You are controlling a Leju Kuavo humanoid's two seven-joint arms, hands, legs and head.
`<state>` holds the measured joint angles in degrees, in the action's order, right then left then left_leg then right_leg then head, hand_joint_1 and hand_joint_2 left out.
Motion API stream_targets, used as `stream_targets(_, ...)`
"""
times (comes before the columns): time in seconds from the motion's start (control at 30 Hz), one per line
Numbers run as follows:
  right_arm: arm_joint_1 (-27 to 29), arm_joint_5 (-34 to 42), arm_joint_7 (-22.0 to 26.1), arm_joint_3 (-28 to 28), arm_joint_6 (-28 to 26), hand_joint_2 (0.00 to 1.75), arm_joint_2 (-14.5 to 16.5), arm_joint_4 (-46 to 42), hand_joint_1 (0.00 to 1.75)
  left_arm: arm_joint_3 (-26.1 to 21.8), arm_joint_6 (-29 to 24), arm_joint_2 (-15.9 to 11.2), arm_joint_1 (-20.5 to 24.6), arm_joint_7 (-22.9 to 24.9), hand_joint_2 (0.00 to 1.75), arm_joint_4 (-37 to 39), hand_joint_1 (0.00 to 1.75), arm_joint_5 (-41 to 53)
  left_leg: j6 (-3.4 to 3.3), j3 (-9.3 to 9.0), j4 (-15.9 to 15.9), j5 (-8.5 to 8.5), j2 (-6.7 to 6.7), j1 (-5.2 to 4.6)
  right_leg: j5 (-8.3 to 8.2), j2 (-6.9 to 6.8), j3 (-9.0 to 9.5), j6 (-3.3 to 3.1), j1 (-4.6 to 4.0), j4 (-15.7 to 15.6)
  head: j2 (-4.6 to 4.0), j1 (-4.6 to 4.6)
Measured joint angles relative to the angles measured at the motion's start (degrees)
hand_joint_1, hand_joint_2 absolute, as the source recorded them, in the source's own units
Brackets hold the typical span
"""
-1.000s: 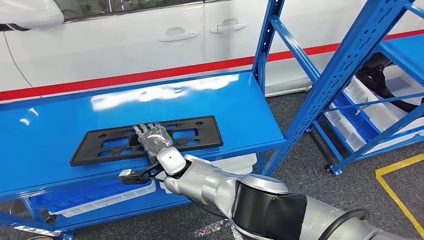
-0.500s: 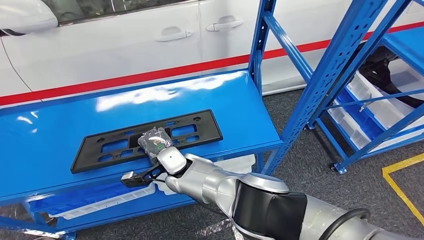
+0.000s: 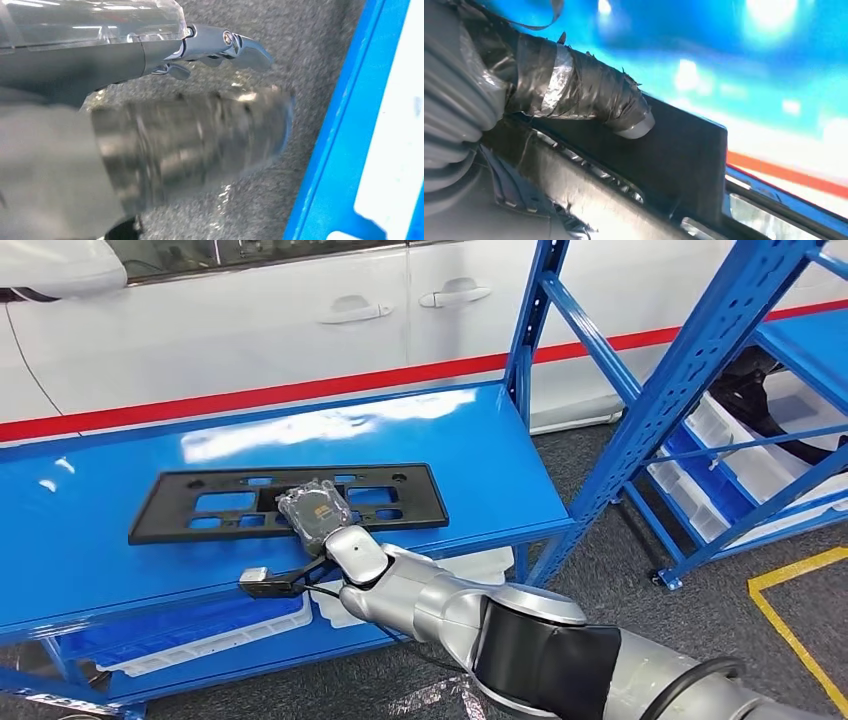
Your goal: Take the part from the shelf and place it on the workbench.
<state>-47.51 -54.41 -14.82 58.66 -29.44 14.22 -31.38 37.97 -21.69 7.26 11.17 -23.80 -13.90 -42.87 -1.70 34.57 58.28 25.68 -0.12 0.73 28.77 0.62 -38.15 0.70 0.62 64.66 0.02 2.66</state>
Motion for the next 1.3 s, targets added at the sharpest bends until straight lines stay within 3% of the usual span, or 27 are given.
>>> stream_targets(0.07,0.84,-3.79,-1.17,-0.71,-3.51,1.75,-2.19,-4.08,1.75,0.06,-1.19,-0.06,-0.24,-0.55,1.75,0.0,0.0,-0.21,-0.41,0.05,0.06,0.01,0.0,-0.12,3.18,-0.08,-3.42,0.23,-0.03,7.44,0.0,0.08)
stream_targets(0.1,1.62,-6.34,-1.93,-1.2,-4.75,1.75,-3.65,-6.95,1.75,0.08,-1.72,-0.11,-0.49,-0.8,1.75,0.0,0.0,-0.5,-0.52,0.05,0.19,0.1,-0.03,-0.17,3.88,-0.08,-4.71,0.31,-0.03,10.17,0.0,0.08)
stream_targets(0.13,2.46,-8.75,-2.56,-1.72,-5.36,1.75,-5.07,-9.88,1.75,0.08,-2.05,-0.17,-0.79,-1.01,1.75,0.0,0.0,-0.84,-0.58,0.04,0.33,0.23,-0.09,-0.19,3.49,-0.08,-5.11,0.35,-0.02,10.84,0.0,0.08)
stream_targets(0.17,3.32,-10.98,-3.11,-2.37,-5.53,1.75,-6.52,-13.09,1.75,0.08,-2.27,-0.26,-1.1,-1.2,1.75,0.0,0.0,-1.24,-0.6,0.01,0.54,0.39,-0.14,-0.2,2.11,-0.1,-4.51,0.31,-0.01,9.32,0.0,0.09)
stream_targets(0.23,4.67,-13.69,-3.57,-3.81,-5.53,1.75,-8.84,-19.09,1.75,0.09,-2.57,-0.39,-1.58,-1.37,1.75,0.0,0.0,-1.69,-0.39,0.03,0.98,0.83,-0.21,-0.21,-1.42,-0.17,-1.38,0.06,0.01,2.23,0.0,0.08)
stream_targets(0.3,6.07,-14.59,-3.25,-5.47,-6.45,1.75,-10.67,-25.25,1.75,0.1,-2.86,-0.46,-1.82,-1.32,1.75,0.0,0.0,-2.03,0.04,0.33,1.55,1.19,-0.24,-0.45,-2.99,-0.16,1.04,-0.28,-0.08,-3.1,0.0,0.07)
stream_targets(0.4,9.37,-12.44,0.38,-8.56,-9.04,1.75,-12.97,-34.75,1.75,0.09,-3.54,-0.54,-2.43,-0.97,1.75,0.01,0.0,-2.81,0.67,0.4,1.57,1.23,-0.29,-0.62,-2.92,-0.05,1.45,-0.86,-0.26,-3.94,0.0,0.07)
stream_targets(0.47,11.86,-8.83,4.47,-10.75,-9.78,1.75,-13.98,-41.61,1.75,0.08,-3.79,-0.7,-2.93,-0.76,1.75,0.02,0.0,-3.3,1.13,0.68,2.6,2.48,-0.23,-0.56,-3.17,-0.09,1.63,-1.5,-0.08,-4.19,0.0,0.03)
stream_targets(0.57,15.68,0.16,10.91,-13.68,-10.22,1.75,-15.79,-52.81,1.75,0.08,-3.75,-1.08,-3.2,-0.34,1.75,0.01,0.0,-3.64,1.85,4.06,11.62,8.18,-0.15,-0.42,-3.38,-0.35,1.77,-2.04,0.03,-4.32,0.0,-0.07)
stream_targets(0.6,17.02,4.17,13.1,-14.65,-10.27,1.75,-16.43,-56.14,1.75,0.09,-3.74,-1.17,-3.29,-0.07,1.75,0.01,0.0,-3.71,1.98,5.24,14.94,9.57,-0.15,-0.39,-3.38,-0.48,1.74,-2.08,-0.02,-4.27,0.0,-0.06)
stream_targets(0.63,18.27,8.2,15.27,-15.59,-10.31,1.75,-16.92,-58.94,1.75,0.09,-3.71,-1.26,-3.44,0.18,1.75,0.02,0.0,-3.79,2.01,5.69,16.64,9.93,-0.15,-0.39,-3.37,-0.57,1.7,-2.11,-0.09,-4.22,0.0,-0.06)
stream_targets(0.67,19.39,11.87,17.31,-16.46,-10.33,1.75,-17.3,-61.42,1.75,0.1,-3.66,-1.34,-3.62,0.4,1.75,0.02,0.0,-3.88,1.92,5.15,16.23,9.26,-0.15,-0.41,-3.38,-0.55,1.65,-2.13,-0.15,-4.16,0.0,-0.05)
stream_targets(0.77,21.77,20.11,22.2,-18.26,-10.34,1.75,-18.26,-67.73,1.75,0.11,-3.07,-1.69,-3.8,0.57,1.75,0.01,0.0,-4.08,0.76,-1.07,5.62,4.76,-0.2,-0.81,-3.63,-0.31,1.55,-2.16,-0.32,-4.1,0.0,-0.04)
stream_targets(0.83,22.32,24.61,24.85,-18.72,-10.33,1.75,-18.79,-70.41,1.75,0.19,-2.48,-1.93,-3.59,0.38,1.75,0.0,0.0,-4.26,0.09,-3.55,0.98,3.64,-0.26,-1.2,-4.08,-0.22,1.41,-1.76,-0.24,-4.23,0.0,-0.03)
stream_targets(0.9,23.03,29.21,27.46,-18.92,-10.32,1.75,-19.26,-72.52,1.75,0.33,-1.86,-2.03,-3.54,0.16,1.75,0.01,0.0,-4.55,-0.21,-3.52,0.36,3.14,-0.29,-1.43,-4.68,-0.21,1.3,-1.05,-0.11,-4.5,0.0,-0.02)
stream_targets(0.97,24.19,33.5,30.02,-19.2,-10.31,1.75,-19.87,-75.02,1.75,0.45,-1.21,-2.08,-3.69,0.0,1.75,0.01,0.0,-4.81,-0.6,-3.29,-0.63,1.91,-0.07,-1.06,-4.03,-0.2,1.0,-0.43,-0.12,-4.11,0.0,0.04)
stream_targets(1.03,24.9,36.67,31.98,-19.54,-10.29,1.75,-20.55,-77.51,1.75,0.62,-0.73,-2.2,-3.75,-0.11,1.75,0.01,0.0,-4.99,-1.06,-2.61,-1.63,0.53,0.24,-0.66,0.1,-0.22,-0.33,0.05,-0.07,-0.46,0.0,0.16)
stream_targets(1.1,25.39,38.44,32.94,-19.7,-10.25,1.75,-21.1,-79.38,1.75,0.87,-0.47,-2.33,-3.7,-0.09,1.75,0.01,0.0,-5.13,-1.2,-1.42,-1.72,-0.39,0.37,-0.66,5.18,-0.3,-2.12,0.53,0.1,6.39,0.0,0.24)
stream_targets(1.13,25.74,39.0,33.2,-19.73,-10.23,1.75,-21.35,-80.16,1.75,1.01,-0.35,-2.36,-3.7,0.0,1.75,0.01,0.0,-5.16,-1.09,-0.78,-1.6,-0.79,0.43,-0.64,6.23,-0.34,-2.47,0.78,0.25,9.26,0.0,0.25)
stream_targets(1.17,26.07,39.44,33.36,-19.74,-10.2,1.75,-21.59,-80.83,1.75,1.1,-0.2,-2.38,-3.71,0.11,1.75,0.01,0.0,-5.18,-0.95,-0.15,-1.43,-1.15,0.49,-0.6,5.99,-0.37,-2.09,0.99,0.41,10.63,0.0,0.25)
stream_targets(1.2,26.29,39.84,33.49,-19.75,-10.18,1.75,-21.84,-81.43,1.75,1.19,-0.03,-2.38,-3.73,0.23,1.75,0.01,0.0,-5.18,-0.75,0.47,-1.18,-1.46,0.52,-0.51,4.72,-0.39,-0.82,1.19,0.59,10.1,0.0,0.25)
stream_targets(1.27,26.45,40.66,33.64,-19.76,-10.16,1.75,-22.22,-82.37,1.75,1.24,0.29,-2.43,-3.72,0.42,1.75,0.0,0.0,-5.18,-0.2,1.71,-0.35,-1.89,0.52,-0.37,2.02,-0.37,4.22,1.66,1.02,3.78,0.0,0.29)
stream_targets(1.3,26.52,41.13,33.8,-19.78,-10.16,1.75,-22.34,-82.83,1.75,1.26,0.39,-2.46,-3.68,0.51,1.75,0.0,0.0,-5.18,0.1,2.28,0.17,-2.04,0.48,-0.38,1.77,-0.22,6.75,1.63,1.03,-0.11,0.0,0.32)
